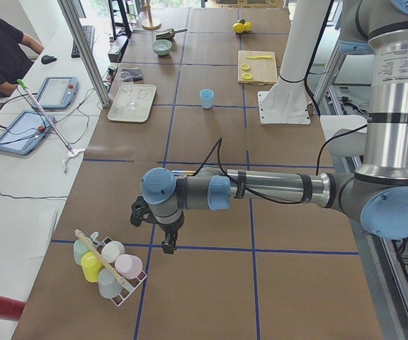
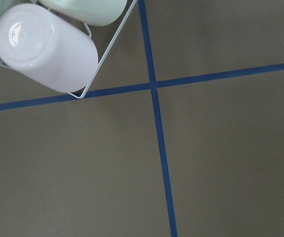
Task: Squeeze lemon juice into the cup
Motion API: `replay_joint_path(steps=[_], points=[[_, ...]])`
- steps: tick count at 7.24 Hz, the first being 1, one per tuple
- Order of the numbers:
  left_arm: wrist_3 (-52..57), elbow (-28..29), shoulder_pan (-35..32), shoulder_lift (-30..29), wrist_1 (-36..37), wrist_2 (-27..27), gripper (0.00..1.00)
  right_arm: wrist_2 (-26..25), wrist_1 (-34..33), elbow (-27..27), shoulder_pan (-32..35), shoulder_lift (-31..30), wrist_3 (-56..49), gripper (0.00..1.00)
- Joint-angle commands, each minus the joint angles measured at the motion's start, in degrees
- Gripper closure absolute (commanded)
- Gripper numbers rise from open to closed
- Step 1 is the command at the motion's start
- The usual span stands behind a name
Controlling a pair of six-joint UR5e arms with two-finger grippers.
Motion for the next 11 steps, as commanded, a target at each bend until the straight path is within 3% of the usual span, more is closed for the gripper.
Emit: replay_joint_path(steps=[1,11], points=[[-4.3,0.2,-0.3,0.0,-0.3,0.0,0.0,-0.1,0.0,-0.6,0.0,-0.1,0.0,0.0],[-4.7,0.4,-0.3,0.1,-0.9,0.2,0.0,-0.8,0.7,-1.2,0.0,-0.3,3.3,0.0]])
